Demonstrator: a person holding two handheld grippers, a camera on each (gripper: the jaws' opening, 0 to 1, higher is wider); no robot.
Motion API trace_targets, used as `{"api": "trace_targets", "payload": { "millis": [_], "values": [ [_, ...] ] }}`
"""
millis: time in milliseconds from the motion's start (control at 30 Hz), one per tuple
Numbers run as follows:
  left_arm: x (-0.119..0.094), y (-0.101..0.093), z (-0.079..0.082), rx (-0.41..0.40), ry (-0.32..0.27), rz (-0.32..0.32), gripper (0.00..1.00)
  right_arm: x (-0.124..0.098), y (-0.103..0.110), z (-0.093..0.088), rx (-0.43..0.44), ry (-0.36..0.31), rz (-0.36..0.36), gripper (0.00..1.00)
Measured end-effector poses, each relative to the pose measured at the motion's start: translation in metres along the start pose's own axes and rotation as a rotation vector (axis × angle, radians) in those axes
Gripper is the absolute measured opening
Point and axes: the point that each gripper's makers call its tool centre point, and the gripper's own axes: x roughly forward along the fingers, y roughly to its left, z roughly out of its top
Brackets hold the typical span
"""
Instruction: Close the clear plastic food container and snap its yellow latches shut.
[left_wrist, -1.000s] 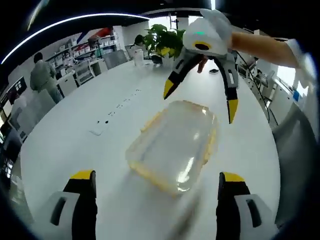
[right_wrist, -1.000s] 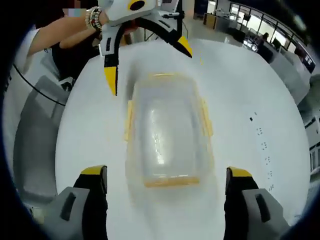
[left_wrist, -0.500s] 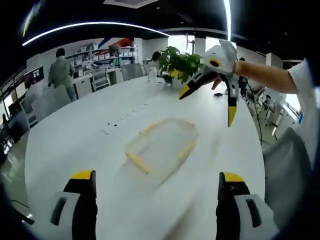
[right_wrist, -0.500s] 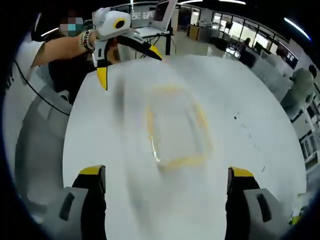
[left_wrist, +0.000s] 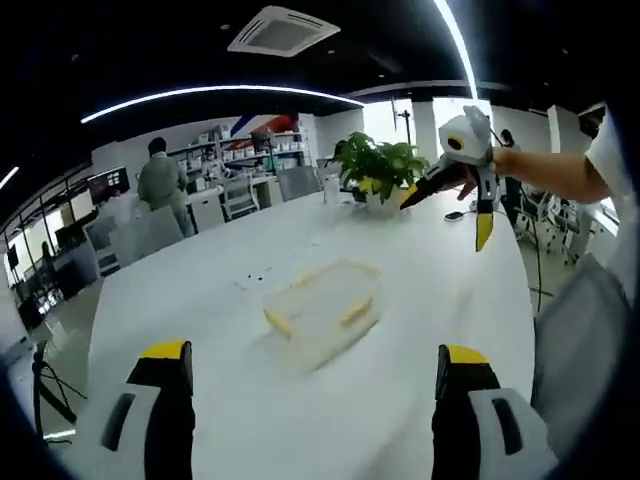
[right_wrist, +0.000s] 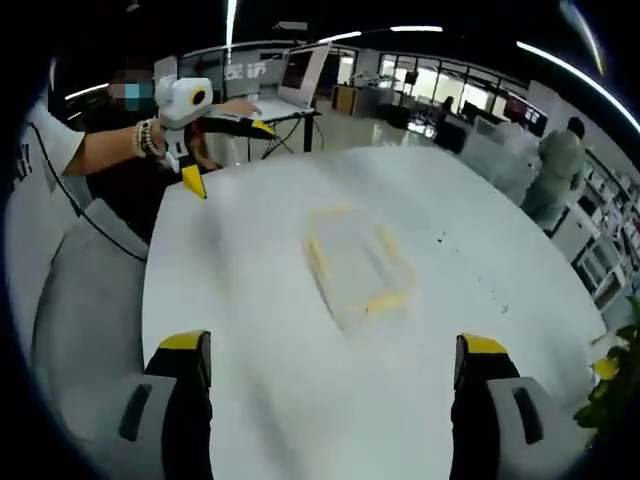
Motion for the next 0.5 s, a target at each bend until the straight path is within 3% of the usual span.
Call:
{"api": "trace_targets", "payload": {
  "millis": [233,367,500],
  "values": [
    [-0.045,-0.012,0.001,-0.08,-0.093,0.056,0.98,-0.021,0.04,-0.002,0.029,-0.069,-0.021,1.0],
    [-0.064,-0.025,-0.01,-0.109,-0.104,0.077,0.97,-0.027,0.06,-0.006,0.026,-0.097,-0.047,1.0],
    [-0.086,-0.035,-0.025,-0.13,-0.109,0.133,0.97,-0.035,0.077,-0.006,0.088,-0.185,-0.103,1.0]
  ]
}}
